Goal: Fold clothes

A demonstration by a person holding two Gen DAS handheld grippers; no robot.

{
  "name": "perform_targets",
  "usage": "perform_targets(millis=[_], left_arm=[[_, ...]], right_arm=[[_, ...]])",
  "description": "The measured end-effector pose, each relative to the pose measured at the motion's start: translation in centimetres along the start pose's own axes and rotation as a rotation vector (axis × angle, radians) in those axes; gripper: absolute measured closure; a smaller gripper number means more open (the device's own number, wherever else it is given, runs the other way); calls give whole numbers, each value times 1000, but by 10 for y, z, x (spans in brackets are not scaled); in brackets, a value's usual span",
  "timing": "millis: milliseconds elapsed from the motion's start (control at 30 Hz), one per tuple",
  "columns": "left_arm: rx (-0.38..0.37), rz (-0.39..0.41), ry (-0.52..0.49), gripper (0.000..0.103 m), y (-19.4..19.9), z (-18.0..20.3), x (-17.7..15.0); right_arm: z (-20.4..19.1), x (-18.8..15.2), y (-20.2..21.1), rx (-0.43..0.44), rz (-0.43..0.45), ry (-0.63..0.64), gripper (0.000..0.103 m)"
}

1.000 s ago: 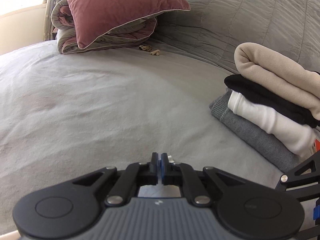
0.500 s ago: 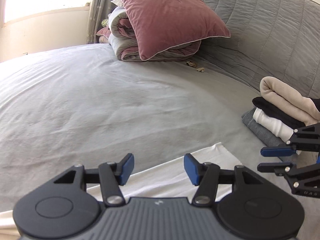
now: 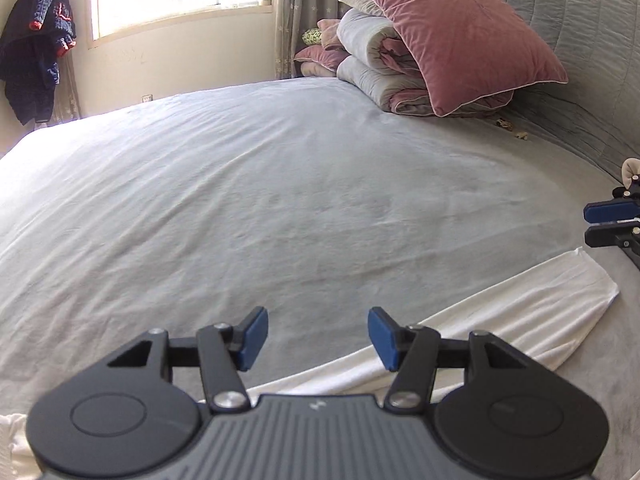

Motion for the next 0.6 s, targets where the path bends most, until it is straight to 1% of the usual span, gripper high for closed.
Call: perform_targets(millis=[67,200,300,433,533,600], left_arm=[[19,-14,9,46,0,-23,-6],[39,-40,13,46,-4,-58,-18],[49,-61,10,47,-7,-79,-26],[46,-91,-24,49,-8,-99,-39],[31,-104,-30,50,-4,-114,-47],[22,-107,-32,50,-3,-120,-52]], right_arm=[[-9,7,-22,26,-11,1,75],[-29,21,-58,81,-30,-19,75],[-47,25,-78,101,-46,22,75],[-64,19,-101,89,-57,26,75],[-67,7,-112,57,-70,26,75],[-65,-3,-116,46,-94,24,75]])
Point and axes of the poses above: each gripper's, at about its wrist camera, not at the fingertips, and y roughly against the way its jaws point, z to its right, x to its top, the point moved 7 cm from there along -y, roughly the way its jaws point, and after that the axes turned 2 degrees about y, right-handed, at the moved point
